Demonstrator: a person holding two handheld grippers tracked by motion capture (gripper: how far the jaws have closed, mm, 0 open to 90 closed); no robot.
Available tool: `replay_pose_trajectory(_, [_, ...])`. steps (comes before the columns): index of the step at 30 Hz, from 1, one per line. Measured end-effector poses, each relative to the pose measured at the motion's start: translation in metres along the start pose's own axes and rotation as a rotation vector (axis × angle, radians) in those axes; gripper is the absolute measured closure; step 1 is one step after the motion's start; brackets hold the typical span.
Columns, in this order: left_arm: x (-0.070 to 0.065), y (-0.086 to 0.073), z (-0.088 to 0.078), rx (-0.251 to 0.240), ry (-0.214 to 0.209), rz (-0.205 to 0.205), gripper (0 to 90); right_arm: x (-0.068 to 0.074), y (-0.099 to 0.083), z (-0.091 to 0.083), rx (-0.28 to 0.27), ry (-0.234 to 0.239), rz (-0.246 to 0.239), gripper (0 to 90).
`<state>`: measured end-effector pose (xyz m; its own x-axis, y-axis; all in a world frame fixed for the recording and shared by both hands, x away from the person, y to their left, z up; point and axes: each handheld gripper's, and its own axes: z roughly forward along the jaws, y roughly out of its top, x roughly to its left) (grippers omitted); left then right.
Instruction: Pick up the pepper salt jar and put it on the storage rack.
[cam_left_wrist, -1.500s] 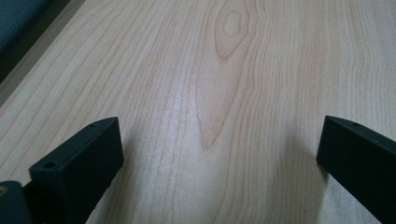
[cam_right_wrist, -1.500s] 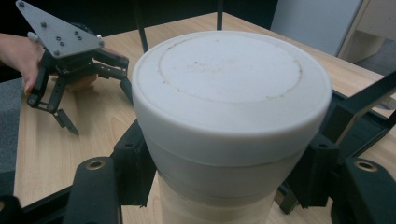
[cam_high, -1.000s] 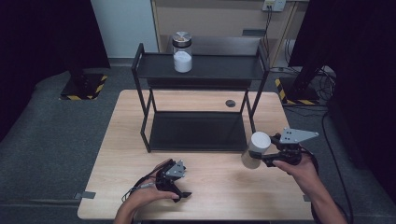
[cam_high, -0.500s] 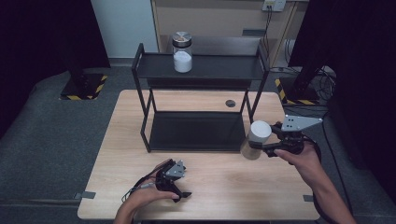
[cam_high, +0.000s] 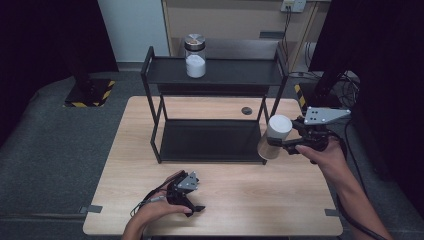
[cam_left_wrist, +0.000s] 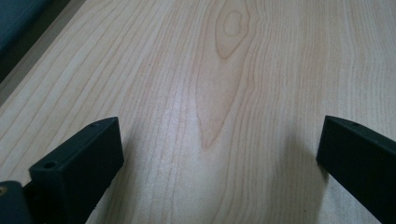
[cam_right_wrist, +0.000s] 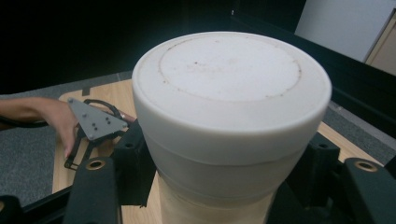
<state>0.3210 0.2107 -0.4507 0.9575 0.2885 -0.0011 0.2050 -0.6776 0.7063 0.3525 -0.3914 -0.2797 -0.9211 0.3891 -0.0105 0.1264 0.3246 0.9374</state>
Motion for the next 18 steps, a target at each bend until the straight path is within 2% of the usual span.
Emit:
replay_pose_trajectory(8, [0.0, 0.0, 0.0, 0.0, 0.0, 0.0, 0.0, -0.004, 0.019, -0.002, -0.021, 0.005, 0.005, 36.6])
replay_pose_trajectory(18, [0.0, 0.0, 0.0, 0.0, 0.0, 0.0, 0.0, -0.006, 0.053, -0.004, -0.02, 0.001, -0.014, 36.6])
